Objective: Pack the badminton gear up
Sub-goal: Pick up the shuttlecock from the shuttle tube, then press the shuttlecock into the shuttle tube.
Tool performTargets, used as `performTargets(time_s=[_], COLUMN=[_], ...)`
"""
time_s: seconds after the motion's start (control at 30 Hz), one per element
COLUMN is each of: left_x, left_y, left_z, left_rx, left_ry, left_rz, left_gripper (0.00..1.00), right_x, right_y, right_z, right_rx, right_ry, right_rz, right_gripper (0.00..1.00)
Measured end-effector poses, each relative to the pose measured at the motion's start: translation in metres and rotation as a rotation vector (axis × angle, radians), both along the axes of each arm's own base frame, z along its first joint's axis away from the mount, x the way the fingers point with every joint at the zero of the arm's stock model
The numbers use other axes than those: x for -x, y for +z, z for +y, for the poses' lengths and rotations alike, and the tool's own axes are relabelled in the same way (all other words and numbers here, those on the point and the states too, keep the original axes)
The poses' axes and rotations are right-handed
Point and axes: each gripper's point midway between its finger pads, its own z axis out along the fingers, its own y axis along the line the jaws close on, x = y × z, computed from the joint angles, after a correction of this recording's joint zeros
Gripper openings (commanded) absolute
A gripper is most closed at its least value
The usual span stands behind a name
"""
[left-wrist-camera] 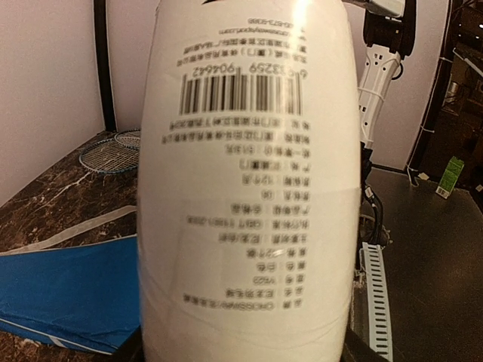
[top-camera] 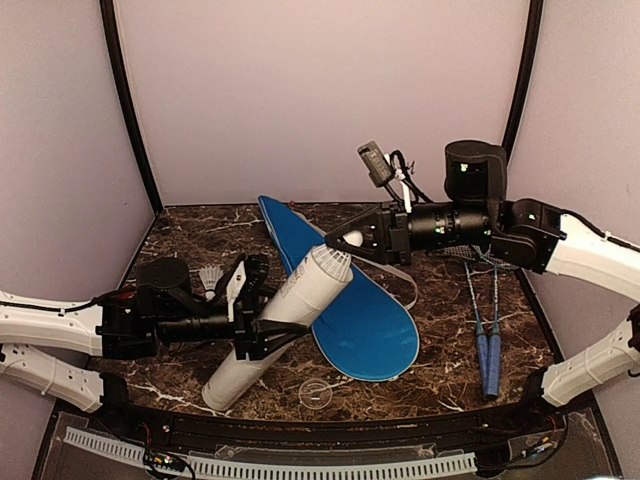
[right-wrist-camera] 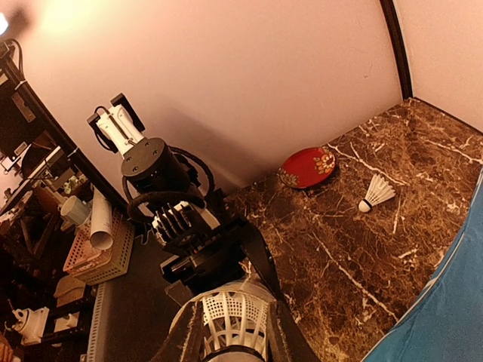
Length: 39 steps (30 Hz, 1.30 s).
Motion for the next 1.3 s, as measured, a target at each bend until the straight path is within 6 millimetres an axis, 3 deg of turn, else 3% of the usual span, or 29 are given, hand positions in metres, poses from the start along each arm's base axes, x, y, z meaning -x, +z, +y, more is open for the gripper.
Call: performTargets(time_s=[0.37,0.67,1.07,1.13,1.3], left_x=[-0.001,0.000,0.000,-0.001,-0.001], left_y=[-0.004,-0.005,-0.006,-0.006,-0.006], left_z=[0.003,0.003,0.001,0.001,0.001], left_rx=[-0.034,-0.036,-0.031,-0.030,-0.029], left_ry=[0.003,0.000,-0.005,-0.002,0.002], left_rz=[-0.046,-0.047,-0.029,-0.027,-0.024], left_gripper=[0.63,0.63,0.63,0.63,0.63], right_x=[0.002,0.003,0.010,0.011,0.011], right_y=[-0.013,-0.017,-0.023,-0.025,-0.025], right_z=[-0.009,-0.009,0.005,0.007,0.007], right_rx=[0.141,0.157,0.139,0.142,0.146], right_ry=[0.055,0.066,0.057,0.057,0.045], right_rz=[0.071,0.061,0.051,0.052,0.049], right_gripper=[0.09,0.10,0.13,0.17,0.48])
